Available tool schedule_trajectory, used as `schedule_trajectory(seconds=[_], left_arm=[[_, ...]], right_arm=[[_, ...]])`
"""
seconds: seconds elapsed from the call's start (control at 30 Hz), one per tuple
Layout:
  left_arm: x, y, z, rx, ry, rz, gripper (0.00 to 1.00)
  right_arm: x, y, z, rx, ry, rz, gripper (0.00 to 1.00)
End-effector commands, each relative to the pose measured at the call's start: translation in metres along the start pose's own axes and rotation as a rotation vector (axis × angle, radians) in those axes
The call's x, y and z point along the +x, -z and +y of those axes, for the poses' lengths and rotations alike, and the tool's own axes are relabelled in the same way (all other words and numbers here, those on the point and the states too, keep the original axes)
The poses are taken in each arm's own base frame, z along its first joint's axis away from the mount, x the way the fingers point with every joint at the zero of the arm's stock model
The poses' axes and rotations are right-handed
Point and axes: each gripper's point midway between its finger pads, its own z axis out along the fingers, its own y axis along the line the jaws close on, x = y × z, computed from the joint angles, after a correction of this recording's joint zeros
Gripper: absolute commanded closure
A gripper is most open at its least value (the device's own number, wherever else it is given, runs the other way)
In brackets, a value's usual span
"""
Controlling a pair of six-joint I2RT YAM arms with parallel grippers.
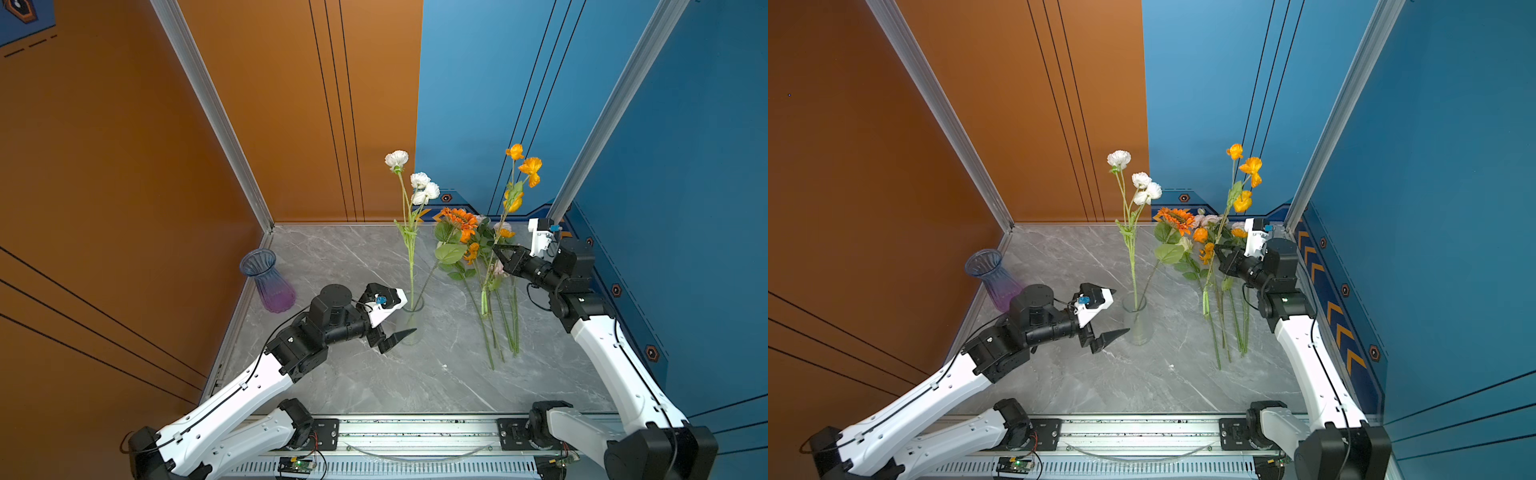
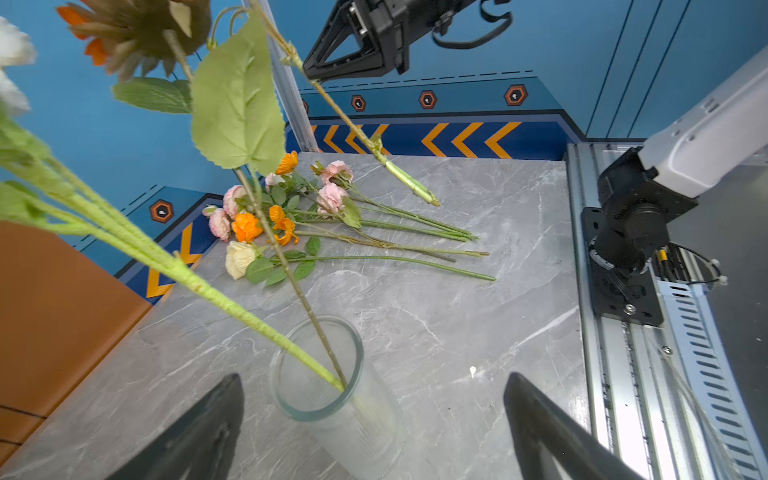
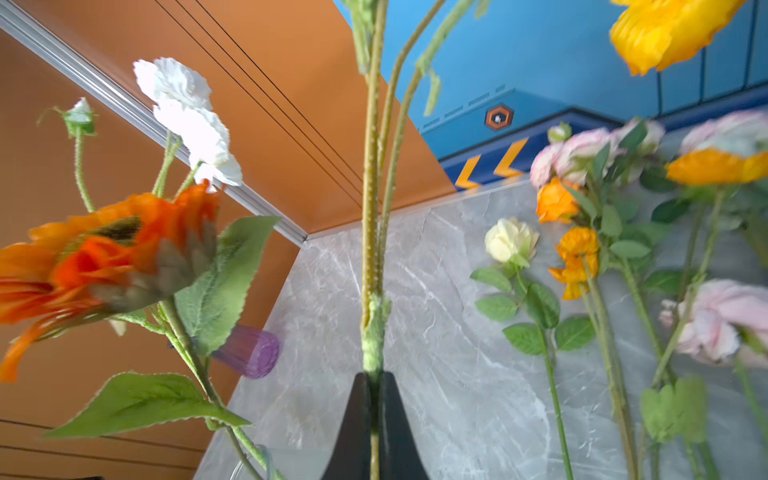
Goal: Arrange the flowers into the vase
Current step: 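Lift the yellow poppies upright with the right gripper, then carry the yellow poppies to the clear vase and lower stems in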
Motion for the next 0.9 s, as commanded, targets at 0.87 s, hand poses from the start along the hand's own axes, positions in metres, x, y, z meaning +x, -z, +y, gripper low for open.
schedule_trajectory(seconds=[0.87], left_arm=[[-0.004, 0.041, 0.012, -0.092, -0.044, -0.018, 0.02]], right_arm=[[0.014, 0.027, 0.270, -0.543, 0.599, -0.296, 1.00]])
